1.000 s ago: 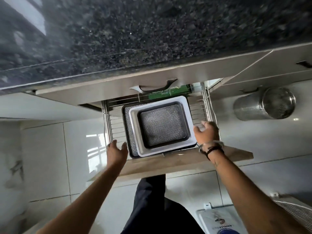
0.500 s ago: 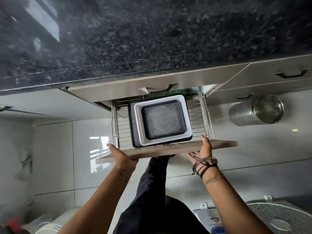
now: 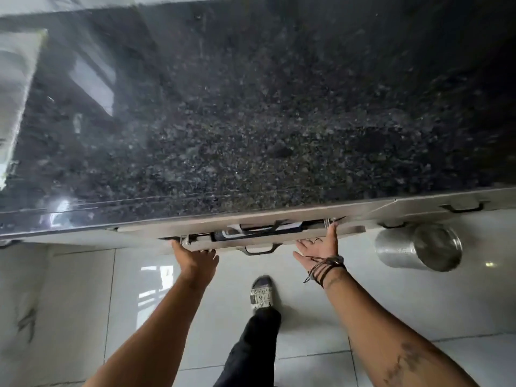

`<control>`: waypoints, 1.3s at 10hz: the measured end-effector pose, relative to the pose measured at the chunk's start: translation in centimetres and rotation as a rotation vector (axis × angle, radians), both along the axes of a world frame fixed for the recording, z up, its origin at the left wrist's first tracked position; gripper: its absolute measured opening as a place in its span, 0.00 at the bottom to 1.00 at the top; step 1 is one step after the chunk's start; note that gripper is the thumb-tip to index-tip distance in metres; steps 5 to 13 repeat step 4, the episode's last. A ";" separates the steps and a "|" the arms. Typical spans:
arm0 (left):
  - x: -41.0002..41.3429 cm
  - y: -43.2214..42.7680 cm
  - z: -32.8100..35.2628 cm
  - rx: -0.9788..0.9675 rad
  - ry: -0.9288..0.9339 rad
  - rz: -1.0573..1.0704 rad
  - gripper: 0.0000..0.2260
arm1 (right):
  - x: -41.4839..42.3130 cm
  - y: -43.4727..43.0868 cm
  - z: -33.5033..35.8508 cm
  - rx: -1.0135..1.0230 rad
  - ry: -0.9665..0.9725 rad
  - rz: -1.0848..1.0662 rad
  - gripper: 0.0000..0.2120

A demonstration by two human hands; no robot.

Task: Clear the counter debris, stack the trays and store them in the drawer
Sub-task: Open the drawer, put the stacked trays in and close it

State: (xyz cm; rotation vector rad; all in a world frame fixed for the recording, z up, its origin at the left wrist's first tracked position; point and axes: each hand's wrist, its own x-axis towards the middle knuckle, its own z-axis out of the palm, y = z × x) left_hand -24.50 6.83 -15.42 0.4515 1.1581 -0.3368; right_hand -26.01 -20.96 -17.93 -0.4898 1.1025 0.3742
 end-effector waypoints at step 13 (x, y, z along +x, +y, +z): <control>0.0 -7.1 9.9 0.347 0.064 -0.709 0.21 | 3.1 -6.0 10.8 -0.361 -0.019 0.331 0.23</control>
